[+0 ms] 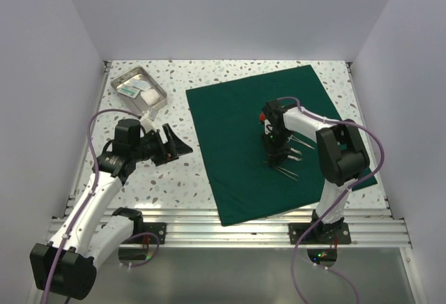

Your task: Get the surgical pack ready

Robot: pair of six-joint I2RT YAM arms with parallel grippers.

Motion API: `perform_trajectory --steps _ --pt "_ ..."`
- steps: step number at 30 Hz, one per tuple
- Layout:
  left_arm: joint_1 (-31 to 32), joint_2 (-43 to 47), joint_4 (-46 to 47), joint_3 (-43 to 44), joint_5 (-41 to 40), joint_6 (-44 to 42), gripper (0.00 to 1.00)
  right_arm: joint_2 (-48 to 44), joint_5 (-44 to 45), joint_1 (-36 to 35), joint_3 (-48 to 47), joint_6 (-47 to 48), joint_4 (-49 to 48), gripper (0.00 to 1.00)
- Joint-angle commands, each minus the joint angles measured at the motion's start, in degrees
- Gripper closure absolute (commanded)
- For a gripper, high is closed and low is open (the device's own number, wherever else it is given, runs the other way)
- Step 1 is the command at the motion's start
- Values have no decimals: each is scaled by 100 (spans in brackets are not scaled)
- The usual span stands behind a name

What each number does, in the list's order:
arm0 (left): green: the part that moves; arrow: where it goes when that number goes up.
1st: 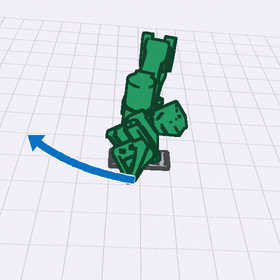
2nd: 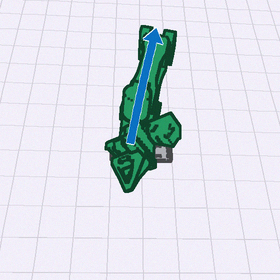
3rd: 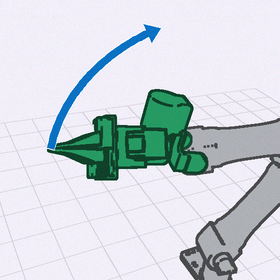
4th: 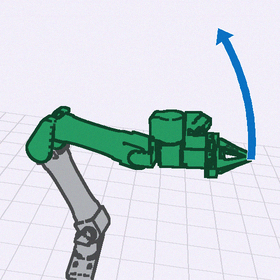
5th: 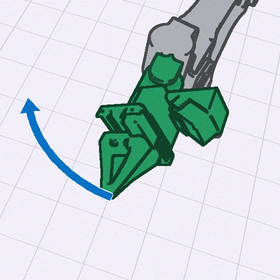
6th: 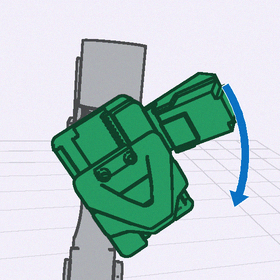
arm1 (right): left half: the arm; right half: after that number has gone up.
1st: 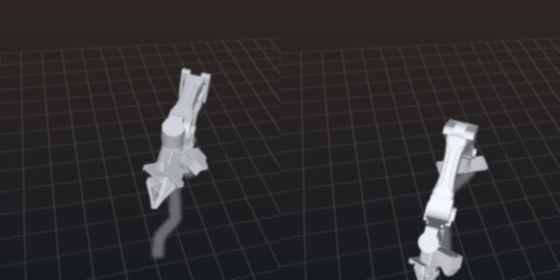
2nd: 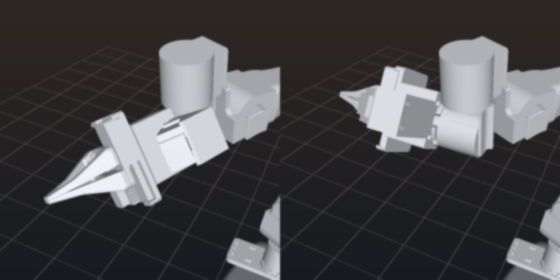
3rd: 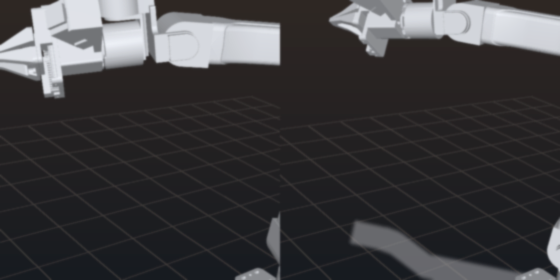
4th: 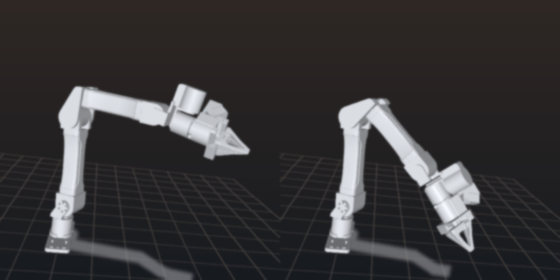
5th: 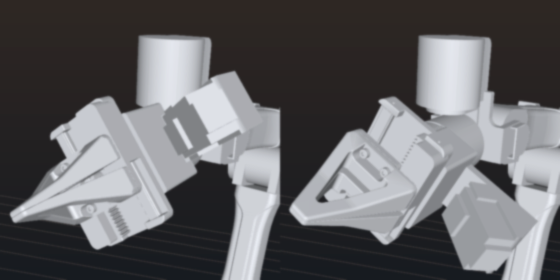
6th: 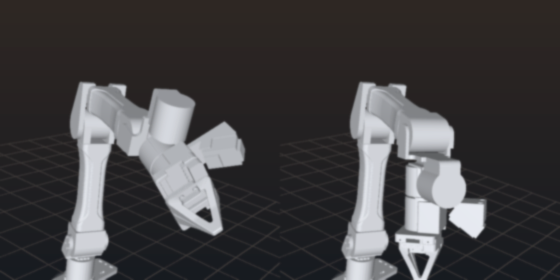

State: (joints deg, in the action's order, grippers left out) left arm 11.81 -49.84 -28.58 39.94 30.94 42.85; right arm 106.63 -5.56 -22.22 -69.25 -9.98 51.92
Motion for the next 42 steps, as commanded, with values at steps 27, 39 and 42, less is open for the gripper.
perform_trajectory --steps 27,39,42 --pt "496 -324 2213 -953 809 759 4 -1 -355 -20 -826 -74 336 100" --pt "2324 -2502 4555 -375 -200 910 3 -309 -2642 -256 -1688 -1040 117 100" --pt "2457 -3056 4037 153 -571 523 4 -266 -2460 -301 -1793 -1129 186 100"
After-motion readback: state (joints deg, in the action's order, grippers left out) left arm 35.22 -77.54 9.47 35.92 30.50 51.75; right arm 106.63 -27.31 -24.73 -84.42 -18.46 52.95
